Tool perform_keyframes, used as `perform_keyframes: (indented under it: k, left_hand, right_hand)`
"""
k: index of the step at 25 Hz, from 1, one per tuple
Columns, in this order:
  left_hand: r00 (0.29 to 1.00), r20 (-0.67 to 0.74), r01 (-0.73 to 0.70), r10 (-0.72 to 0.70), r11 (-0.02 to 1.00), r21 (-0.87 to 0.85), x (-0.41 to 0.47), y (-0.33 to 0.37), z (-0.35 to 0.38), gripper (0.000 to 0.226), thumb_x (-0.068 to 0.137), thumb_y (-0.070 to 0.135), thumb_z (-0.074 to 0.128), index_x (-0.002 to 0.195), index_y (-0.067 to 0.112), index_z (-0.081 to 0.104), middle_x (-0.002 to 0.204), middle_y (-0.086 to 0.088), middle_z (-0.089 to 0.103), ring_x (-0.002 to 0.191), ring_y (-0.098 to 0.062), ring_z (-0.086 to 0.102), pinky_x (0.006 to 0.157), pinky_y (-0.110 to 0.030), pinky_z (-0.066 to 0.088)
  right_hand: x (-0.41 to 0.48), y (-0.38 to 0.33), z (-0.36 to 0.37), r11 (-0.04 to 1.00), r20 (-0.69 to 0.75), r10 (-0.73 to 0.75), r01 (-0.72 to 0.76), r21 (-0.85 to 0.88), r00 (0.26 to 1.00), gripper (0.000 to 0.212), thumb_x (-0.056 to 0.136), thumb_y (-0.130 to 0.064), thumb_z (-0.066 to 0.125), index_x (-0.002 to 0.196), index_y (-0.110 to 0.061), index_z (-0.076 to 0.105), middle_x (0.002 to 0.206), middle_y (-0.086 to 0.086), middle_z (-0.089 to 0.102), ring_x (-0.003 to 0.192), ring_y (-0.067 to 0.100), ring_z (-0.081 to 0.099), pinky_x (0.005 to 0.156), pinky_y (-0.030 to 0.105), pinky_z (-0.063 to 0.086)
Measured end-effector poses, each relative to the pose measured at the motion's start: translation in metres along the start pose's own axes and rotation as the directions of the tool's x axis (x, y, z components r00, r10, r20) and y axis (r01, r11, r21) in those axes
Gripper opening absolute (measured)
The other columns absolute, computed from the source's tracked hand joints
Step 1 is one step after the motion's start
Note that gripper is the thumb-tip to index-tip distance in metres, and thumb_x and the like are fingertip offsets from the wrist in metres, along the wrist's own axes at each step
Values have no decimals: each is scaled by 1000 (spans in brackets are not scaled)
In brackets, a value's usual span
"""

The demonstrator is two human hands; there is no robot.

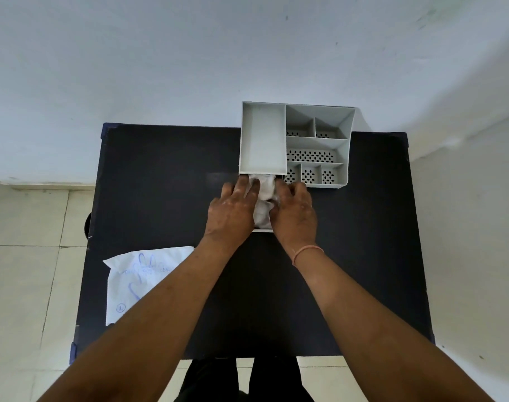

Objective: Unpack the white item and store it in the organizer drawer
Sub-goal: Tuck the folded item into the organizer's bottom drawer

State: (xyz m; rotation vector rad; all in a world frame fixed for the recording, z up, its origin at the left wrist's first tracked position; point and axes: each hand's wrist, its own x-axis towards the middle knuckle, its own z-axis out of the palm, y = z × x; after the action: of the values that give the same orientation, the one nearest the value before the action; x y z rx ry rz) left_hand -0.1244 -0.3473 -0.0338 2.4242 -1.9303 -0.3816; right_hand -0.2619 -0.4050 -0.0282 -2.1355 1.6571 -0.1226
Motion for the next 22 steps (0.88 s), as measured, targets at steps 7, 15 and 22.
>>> perform_keyframes:
  k: [7, 15, 22]
  left_hand:
    - [992, -102, -68, 69, 998, 11, -16, -2, -18, 46, 91, 10, 73, 136, 19, 73, 151, -10, 65, 129, -37, 62, 88, -52, 59]
    - [994, 103, -53, 43, 994, 98, 11, 4, -20, 71, 96, 20, 62, 164, 24, 41, 165, -7, 46, 125, -34, 64, 90, -46, 60]
    - [996, 27, -80, 83, 994, -75, -37, 12, -21, 66, 102, 61, 48, 155, 22, 55, 167, -9, 50, 128, -35, 69, 87, -48, 64]
  right_hand:
    - [-13, 4, -25, 986, -45, -111, 105, -129, 993, 45, 100, -35, 59, 145, -32, 57, 157, 10, 44, 136, 33, 51, 98, 50, 54]
    - [15, 0, -10, 959, 308, -61, 142, -247, 949, 76, 98, -17, 56, 161, -43, 24, 157, 14, 34, 118, 39, 64, 92, 52, 57]
    - [18, 10, -11, 982, 75, -188, 185, 45, 979, 47, 96, -9, 61, 140, -23, 63, 131, 16, 57, 108, 38, 67, 91, 45, 60]
